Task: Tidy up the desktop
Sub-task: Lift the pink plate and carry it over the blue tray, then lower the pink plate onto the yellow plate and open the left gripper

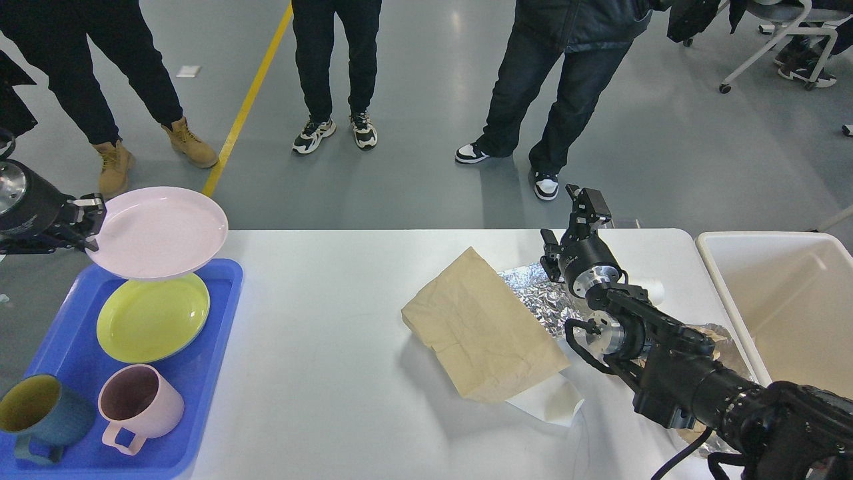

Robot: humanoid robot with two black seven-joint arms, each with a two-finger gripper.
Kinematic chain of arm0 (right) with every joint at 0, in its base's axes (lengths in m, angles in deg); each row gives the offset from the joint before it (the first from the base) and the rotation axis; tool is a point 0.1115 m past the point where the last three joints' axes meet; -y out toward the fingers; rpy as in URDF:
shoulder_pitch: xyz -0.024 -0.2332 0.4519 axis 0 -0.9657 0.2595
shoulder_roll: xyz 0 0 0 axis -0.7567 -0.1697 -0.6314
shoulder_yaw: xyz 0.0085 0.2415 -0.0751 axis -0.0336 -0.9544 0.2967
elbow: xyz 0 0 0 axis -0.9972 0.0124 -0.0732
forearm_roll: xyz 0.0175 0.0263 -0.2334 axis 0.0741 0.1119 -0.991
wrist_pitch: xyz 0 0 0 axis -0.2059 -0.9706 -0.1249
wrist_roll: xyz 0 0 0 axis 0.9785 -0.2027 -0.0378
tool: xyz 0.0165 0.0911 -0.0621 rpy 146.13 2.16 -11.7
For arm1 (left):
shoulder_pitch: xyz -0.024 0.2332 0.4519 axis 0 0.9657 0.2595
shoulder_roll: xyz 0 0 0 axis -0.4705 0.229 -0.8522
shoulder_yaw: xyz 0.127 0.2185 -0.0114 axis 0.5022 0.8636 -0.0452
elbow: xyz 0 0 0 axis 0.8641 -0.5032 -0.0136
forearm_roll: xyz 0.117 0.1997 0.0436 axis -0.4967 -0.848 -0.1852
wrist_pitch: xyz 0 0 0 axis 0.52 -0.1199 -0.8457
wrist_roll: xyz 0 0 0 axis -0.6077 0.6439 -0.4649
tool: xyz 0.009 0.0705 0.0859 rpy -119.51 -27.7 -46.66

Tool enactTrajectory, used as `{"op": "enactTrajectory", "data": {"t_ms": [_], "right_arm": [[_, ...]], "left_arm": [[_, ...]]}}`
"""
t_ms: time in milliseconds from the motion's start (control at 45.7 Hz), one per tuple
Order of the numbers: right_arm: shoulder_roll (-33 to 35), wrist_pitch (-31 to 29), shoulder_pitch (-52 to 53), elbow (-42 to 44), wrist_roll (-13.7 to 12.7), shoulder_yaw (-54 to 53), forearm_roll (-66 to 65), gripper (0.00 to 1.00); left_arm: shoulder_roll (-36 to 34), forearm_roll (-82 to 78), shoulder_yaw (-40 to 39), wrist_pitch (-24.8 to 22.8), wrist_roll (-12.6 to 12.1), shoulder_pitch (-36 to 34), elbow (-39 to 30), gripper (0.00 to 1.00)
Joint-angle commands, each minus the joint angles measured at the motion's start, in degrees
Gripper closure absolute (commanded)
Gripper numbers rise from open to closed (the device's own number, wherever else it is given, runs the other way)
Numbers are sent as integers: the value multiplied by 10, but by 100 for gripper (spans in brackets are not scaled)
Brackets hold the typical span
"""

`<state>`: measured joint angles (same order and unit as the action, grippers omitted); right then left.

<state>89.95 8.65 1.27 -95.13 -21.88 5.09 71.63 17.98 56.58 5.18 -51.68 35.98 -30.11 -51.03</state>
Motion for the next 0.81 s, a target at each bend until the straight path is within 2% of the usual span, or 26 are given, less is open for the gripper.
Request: {"op": "enactTrajectory", "data": {"t_ms": [0, 131, 438, 657, 788], "right_arm": [[0, 1, 0, 0, 0, 0, 0, 0], [0, 0, 0, 0, 0, 0, 0, 0], [0, 0, 0, 0, 0, 0, 0, 0], [0, 0, 0, 0, 0, 0, 0, 0], [0, 1, 0, 0, 0, 0, 0, 0]], "left_arm": [[-12, 3, -2, 64, 0, 45, 6, 100], [-5, 17, -21, 120, -1, 101, 22, 100], [58, 18, -51, 153, -1, 216, 106, 100], [79, 18, -51, 188, -1, 242, 113, 100], [82, 18, -50, 189, -1, 248, 113, 100]]}}
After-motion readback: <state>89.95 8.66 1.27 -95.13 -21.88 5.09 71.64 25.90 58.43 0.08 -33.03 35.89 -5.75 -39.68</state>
